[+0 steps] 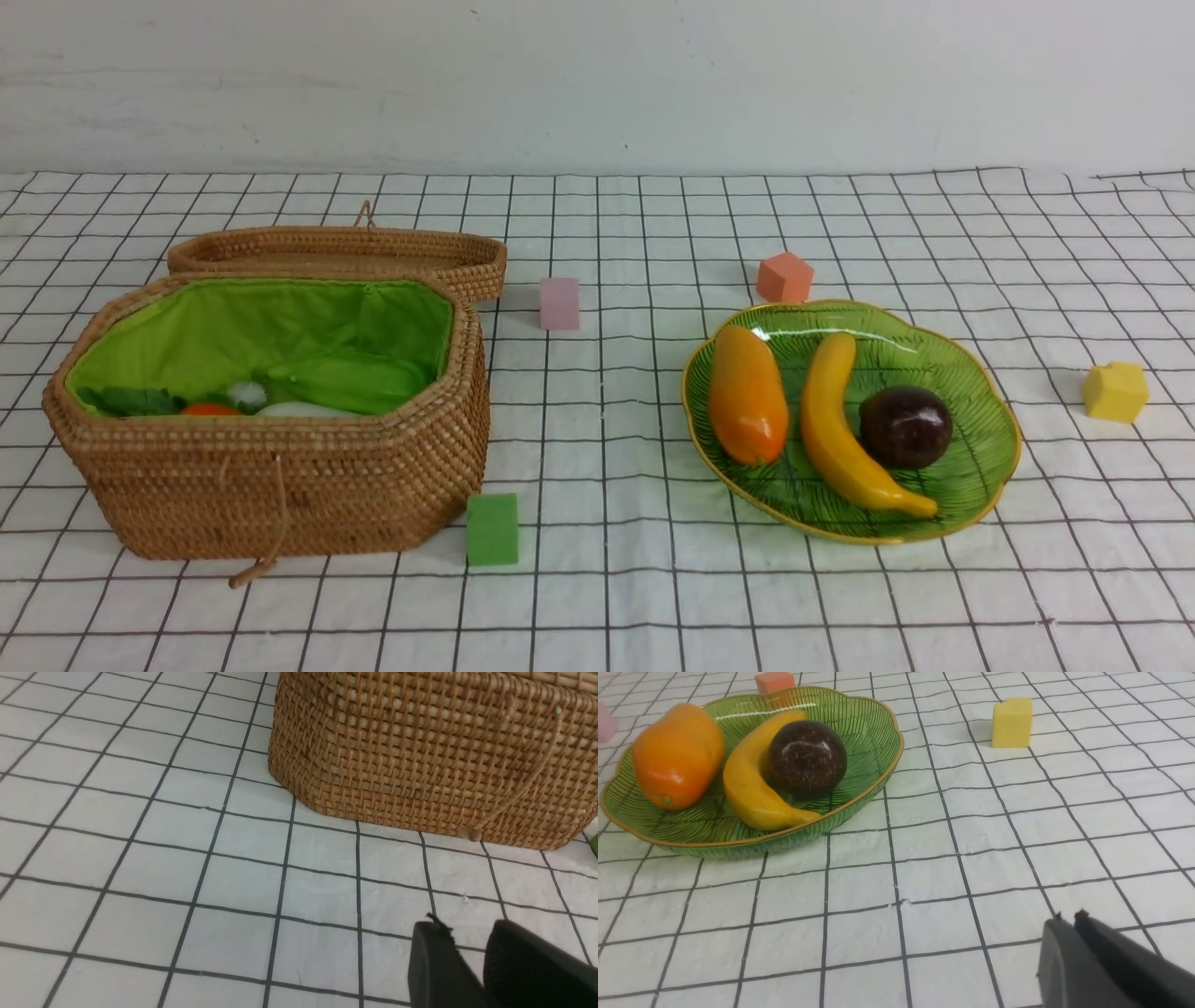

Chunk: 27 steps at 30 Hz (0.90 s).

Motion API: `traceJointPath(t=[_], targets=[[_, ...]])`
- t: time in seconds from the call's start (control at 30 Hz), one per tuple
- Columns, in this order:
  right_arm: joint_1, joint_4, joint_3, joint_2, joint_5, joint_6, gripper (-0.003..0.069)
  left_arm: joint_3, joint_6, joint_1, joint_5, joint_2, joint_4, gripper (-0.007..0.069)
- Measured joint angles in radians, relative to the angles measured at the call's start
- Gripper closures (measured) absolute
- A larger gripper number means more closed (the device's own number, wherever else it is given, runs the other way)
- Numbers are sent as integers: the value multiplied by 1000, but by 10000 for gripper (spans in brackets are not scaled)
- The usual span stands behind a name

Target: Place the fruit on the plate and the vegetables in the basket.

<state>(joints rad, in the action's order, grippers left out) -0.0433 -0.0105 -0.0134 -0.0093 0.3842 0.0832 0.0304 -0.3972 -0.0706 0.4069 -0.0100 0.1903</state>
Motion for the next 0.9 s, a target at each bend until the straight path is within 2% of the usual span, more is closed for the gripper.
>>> traceJointPath(t=[0.9], targets=[[0,-1,-1,0,0,0,573,0,0,0,0,0,0,445]])
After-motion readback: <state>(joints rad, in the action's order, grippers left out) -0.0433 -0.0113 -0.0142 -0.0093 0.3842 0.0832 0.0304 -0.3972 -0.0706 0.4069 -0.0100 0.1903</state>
